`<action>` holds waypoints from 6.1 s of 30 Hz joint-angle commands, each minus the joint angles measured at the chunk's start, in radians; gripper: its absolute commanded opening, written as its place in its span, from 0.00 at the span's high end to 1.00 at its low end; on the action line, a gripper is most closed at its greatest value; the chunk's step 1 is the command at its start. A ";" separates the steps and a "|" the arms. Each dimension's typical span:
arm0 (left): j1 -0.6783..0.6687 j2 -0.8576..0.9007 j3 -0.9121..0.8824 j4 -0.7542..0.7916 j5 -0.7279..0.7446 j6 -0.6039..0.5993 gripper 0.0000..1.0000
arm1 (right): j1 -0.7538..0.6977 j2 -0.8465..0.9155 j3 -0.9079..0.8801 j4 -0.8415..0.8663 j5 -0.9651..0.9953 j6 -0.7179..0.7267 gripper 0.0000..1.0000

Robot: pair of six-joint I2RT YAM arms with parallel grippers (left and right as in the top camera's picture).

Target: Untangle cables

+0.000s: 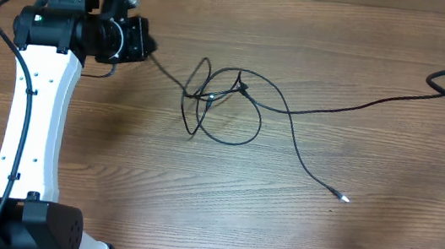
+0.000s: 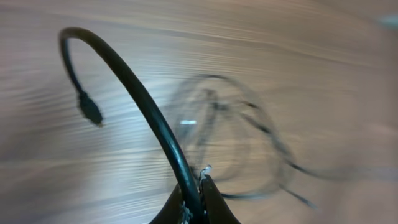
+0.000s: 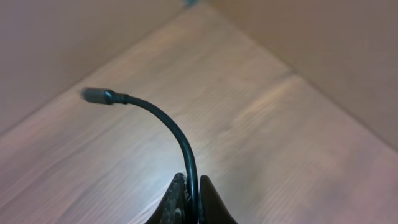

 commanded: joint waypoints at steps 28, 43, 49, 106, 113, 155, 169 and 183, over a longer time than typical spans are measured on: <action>-0.008 -0.013 0.023 -0.174 -0.151 0.072 0.96 | -0.211 0.024 0.007 0.137 -0.388 -0.119 0.91; -0.010 -0.013 0.023 -0.219 -0.147 0.076 0.96 | -0.104 0.132 0.007 -0.067 -0.835 -0.323 0.18; -0.010 -0.013 0.023 -0.217 -0.147 0.076 0.96 | 0.038 0.204 -0.089 -0.147 -0.820 -0.388 0.14; -0.010 -0.013 0.023 -0.245 -0.178 0.076 0.96 | -0.317 0.199 0.079 0.071 -0.177 0.285 0.96; -0.010 -0.013 0.023 -0.244 -0.177 0.075 0.96 | -0.342 0.200 0.079 0.084 -0.276 0.260 0.96; -0.171 -0.013 0.023 0.008 0.671 0.427 0.91 | -0.217 0.231 0.020 -0.076 -0.728 -0.259 0.00; -0.137 -0.013 0.023 -0.055 0.093 0.282 0.67 | 0.029 0.232 0.013 -0.125 -0.653 -0.314 0.00; -0.097 -0.013 0.023 -0.381 -0.325 0.043 0.55 | 0.108 0.130 -0.305 -0.150 -0.555 -0.226 0.00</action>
